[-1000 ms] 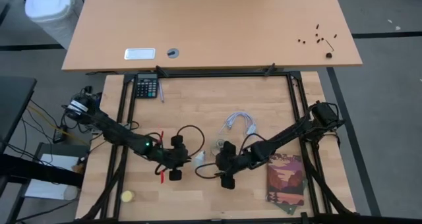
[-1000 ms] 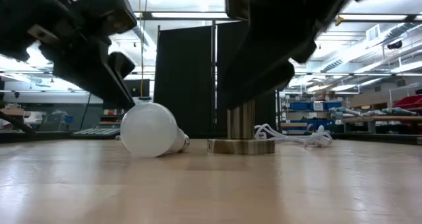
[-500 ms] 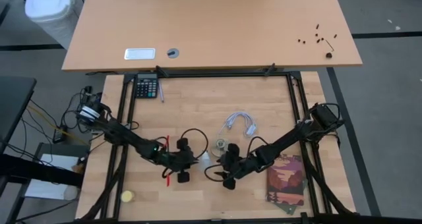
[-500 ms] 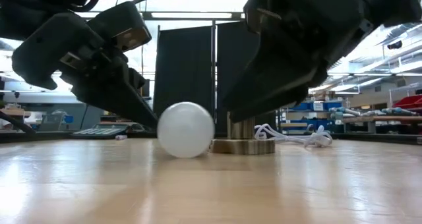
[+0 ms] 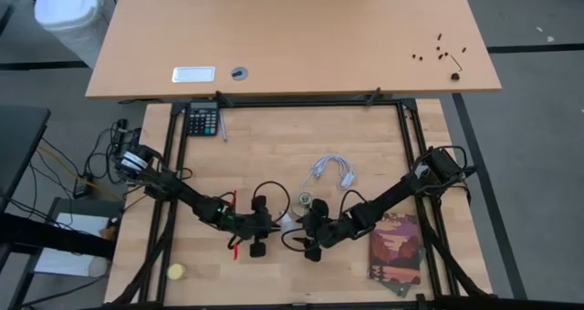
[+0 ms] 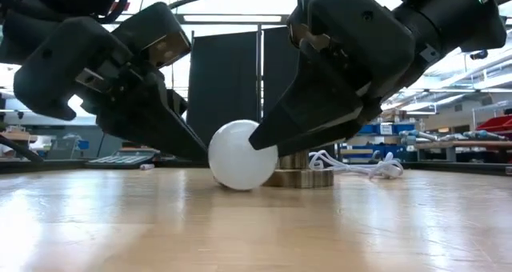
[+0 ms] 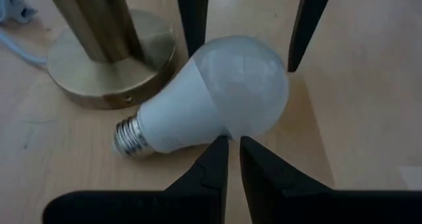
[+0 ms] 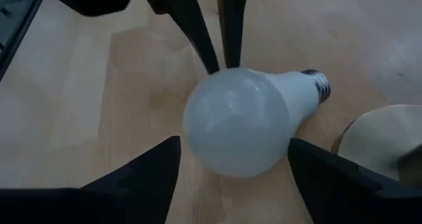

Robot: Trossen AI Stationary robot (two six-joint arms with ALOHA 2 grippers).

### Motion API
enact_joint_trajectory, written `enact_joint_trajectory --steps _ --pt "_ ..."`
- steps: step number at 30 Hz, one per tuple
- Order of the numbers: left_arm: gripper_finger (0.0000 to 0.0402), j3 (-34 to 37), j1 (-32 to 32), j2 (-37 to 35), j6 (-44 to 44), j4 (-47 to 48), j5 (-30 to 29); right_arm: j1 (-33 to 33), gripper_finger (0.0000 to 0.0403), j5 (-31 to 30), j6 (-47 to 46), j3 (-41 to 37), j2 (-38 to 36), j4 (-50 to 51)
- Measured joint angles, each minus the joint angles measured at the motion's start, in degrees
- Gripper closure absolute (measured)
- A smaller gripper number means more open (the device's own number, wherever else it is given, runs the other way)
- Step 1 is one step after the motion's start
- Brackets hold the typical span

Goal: Screw lightbulb
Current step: Insert the lightbulb into the lamp socket

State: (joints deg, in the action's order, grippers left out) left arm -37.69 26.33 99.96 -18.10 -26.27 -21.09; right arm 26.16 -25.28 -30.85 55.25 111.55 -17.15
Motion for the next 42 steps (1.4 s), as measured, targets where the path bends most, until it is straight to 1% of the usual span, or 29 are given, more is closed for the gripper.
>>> enact_joint_trajectory --steps 3,7,9,12,15,18,23,25,27,31,35,40,42 --pt "0.0355 -0.07 0.00 -0.02 1.65 -1.76 -0.02 1.04 0.0098 -2.12 -2.19 0.01 0.00 0.07" --pt "0.0355 -0.05 -0.10 -0.04 4.13 -2.04 -0.06 2.53 0.0088 -9.00 -1.71 0.01 0.00 -0.18" --pt "0.0355 -0.07 -0.16 -0.04 5.23 -2.61 0.37 2.91 0.0087 -11.14 -1.24 0.04 -0.02 -0.31" --pt "0.0355 -0.07 -0.17 -0.04 5.87 -2.72 0.70 3.51 0.0087 -11.67 -2.23 0.04 -0.02 1.11" --pt "0.0355 -0.07 -0.18 -0.04 5.87 -2.64 1.35 4.86 0.0087 -11.99 -4.26 0.04 -0.24 0.19" --pt "0.0355 -0.07 -0.07 -0.04 5.87 -2.68 1.73 6.36 0.0087 -13.98 -6.70 0.08 -0.24 -0.02" --pt "0.0355 -0.05 -0.07 -0.04 5.80 -2.64 4.05 9.25 0.0087 -21.83 -10.65 0.12 -0.22 -0.05" --pt "0.0355 -0.04 -0.07 -0.04 5.83 -2.66 4.05 10.47 0.0088 -24.10 -11.12 0.74 -0.15 0.38" --pt "0.0355 -0.03 -0.07 -0.04 5.83 -2.87 4.05 11.16 0.0088 -24.57 -11.06 1.40 -0.13 0.57" --pt "0.0355 -0.03 -0.13 -0.04 6.38 -3.08 4.05 11.97 0.0088 -26.16 -9.94 3.45 -0.11 4.05" --pt "0.0355 -0.03 -0.13 0.20 7.44 -4.05 4.05 12.24 0.0088 -26.11 -9.99 3.75 -0.07 5.64" --pt "0.0355 -0.02 -0.82 2.85 8.03 -5.99 4.03 12.13 0.0088 -26.11 -10.64 3.73 -0.04 8.35" --pt "0.0355 -0.01 -1.14 4.03 8.10 -6.83 3.53 12.15 0.0088 -25.17 -11.20 3.73 -0.04 8.80"
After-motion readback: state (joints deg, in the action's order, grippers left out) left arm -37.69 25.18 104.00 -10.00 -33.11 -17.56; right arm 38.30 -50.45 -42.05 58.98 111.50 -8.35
